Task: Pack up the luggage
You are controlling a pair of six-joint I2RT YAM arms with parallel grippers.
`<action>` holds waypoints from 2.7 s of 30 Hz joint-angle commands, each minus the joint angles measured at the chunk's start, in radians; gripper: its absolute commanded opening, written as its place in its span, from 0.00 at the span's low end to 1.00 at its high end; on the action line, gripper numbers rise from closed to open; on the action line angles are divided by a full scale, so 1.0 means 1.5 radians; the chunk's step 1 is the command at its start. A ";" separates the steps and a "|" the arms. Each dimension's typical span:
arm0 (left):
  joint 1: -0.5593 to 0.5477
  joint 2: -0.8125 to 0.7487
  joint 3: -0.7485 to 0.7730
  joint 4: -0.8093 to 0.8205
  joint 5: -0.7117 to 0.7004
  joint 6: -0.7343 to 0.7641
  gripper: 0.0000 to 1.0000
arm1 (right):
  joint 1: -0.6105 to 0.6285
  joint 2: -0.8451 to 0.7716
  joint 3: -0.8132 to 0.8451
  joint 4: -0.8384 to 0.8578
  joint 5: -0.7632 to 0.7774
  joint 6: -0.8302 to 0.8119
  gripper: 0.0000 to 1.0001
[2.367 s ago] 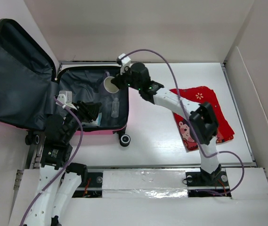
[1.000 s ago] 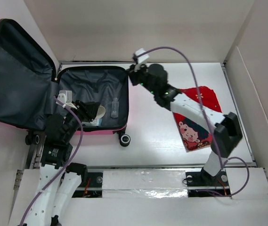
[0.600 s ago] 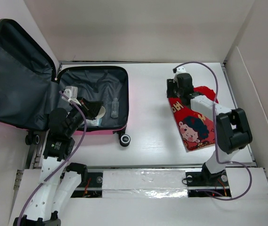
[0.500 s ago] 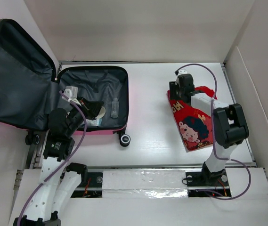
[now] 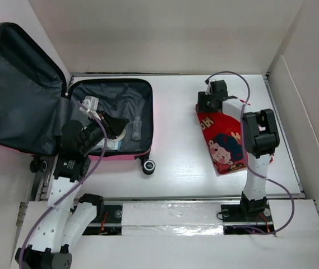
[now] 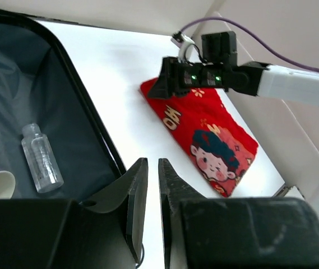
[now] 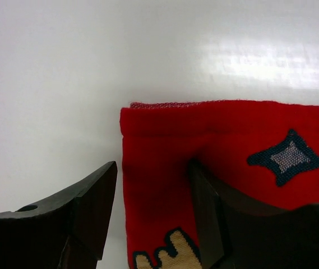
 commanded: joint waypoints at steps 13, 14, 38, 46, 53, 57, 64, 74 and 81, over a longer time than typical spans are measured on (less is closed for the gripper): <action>-0.010 0.143 0.092 0.039 0.020 0.008 0.18 | 0.048 0.104 0.324 -0.068 -0.110 0.011 0.63; -0.029 0.156 0.101 0.033 0.002 0.014 0.18 | 0.048 0.076 0.307 -0.040 -0.120 0.010 0.64; -0.466 0.991 0.838 -0.218 -0.520 -0.037 0.65 | -0.035 -0.880 -0.347 0.153 -0.014 0.036 0.55; -0.444 1.050 0.816 -0.203 -0.528 -0.074 0.70 | 0.001 -0.887 -0.348 0.143 0.025 0.020 0.58; -0.430 1.118 0.858 -0.210 -0.486 -0.078 0.70 | 0.013 -0.876 -0.352 0.154 0.003 0.018 0.58; -0.430 1.157 0.897 -0.216 -0.471 -0.084 0.70 | 0.020 -0.875 -0.352 0.155 0.004 0.014 0.59; -0.430 1.216 0.951 -0.229 -0.473 -0.097 0.62 | 0.033 -0.882 -0.353 0.154 0.023 0.009 0.59; -0.438 1.250 0.964 -0.165 -0.447 -0.107 0.13 | 0.057 -0.902 -0.357 0.148 0.057 0.002 0.59; -0.408 1.154 0.919 -0.139 -0.453 -0.038 0.00 | 0.069 -0.902 -0.360 0.148 0.076 -0.005 0.59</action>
